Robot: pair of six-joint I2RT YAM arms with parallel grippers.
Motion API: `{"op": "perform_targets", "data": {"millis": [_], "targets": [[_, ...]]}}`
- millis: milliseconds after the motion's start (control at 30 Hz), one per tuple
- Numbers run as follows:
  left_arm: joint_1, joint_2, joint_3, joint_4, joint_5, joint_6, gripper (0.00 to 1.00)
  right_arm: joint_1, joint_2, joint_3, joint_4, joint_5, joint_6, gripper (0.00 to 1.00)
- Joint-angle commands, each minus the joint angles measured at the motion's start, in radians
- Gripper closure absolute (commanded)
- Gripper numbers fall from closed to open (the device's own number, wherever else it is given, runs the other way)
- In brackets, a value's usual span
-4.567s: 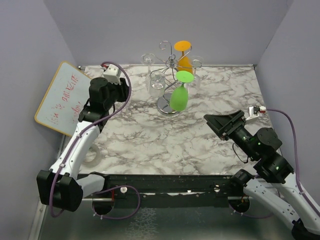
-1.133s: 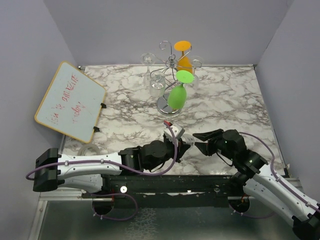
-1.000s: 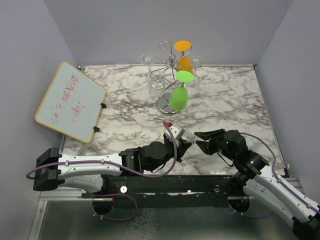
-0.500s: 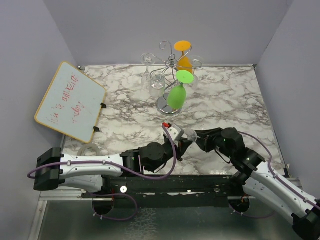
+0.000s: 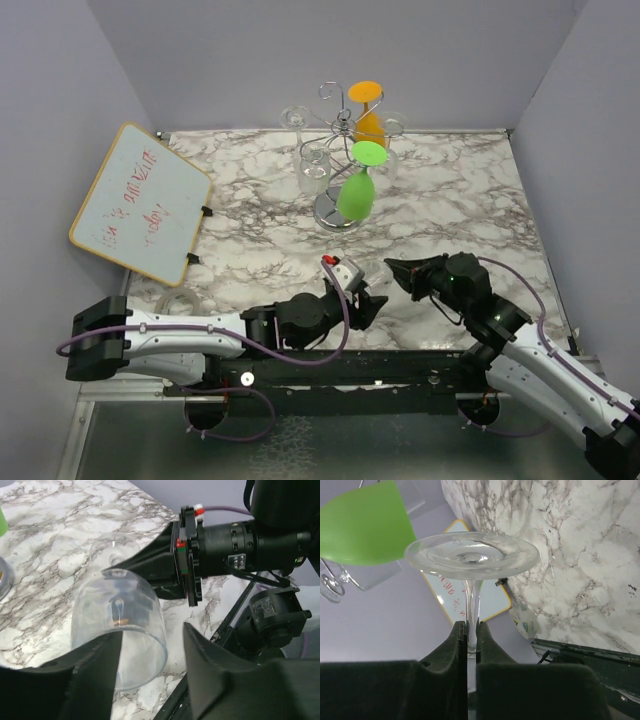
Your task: Place the wine glass upside down on the wine glass rack
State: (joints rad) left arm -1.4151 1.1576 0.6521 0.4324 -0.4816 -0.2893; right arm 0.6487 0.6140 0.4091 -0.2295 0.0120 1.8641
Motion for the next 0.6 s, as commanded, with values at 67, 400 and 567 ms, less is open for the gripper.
{"op": "perform_targets", "data": {"millis": [67, 400, 567], "targets": [[0.001, -0.113, -0.076, 0.056, -0.053, -0.037, 0.33, 0.006, -0.004, 0.098, 0.054, 0.088, -0.313, 0.99], [0.001, -0.307, -0.135, 0.032, -0.069, -0.114, 0.05, 0.006, -0.008, 0.210, 0.168, 0.088, -0.908, 0.99], [0.002, -0.353, -0.126, 0.018, -0.059, -0.113, 0.04, 0.006, -0.044, 0.205, 0.214, 0.027, -1.054, 0.99]]}}
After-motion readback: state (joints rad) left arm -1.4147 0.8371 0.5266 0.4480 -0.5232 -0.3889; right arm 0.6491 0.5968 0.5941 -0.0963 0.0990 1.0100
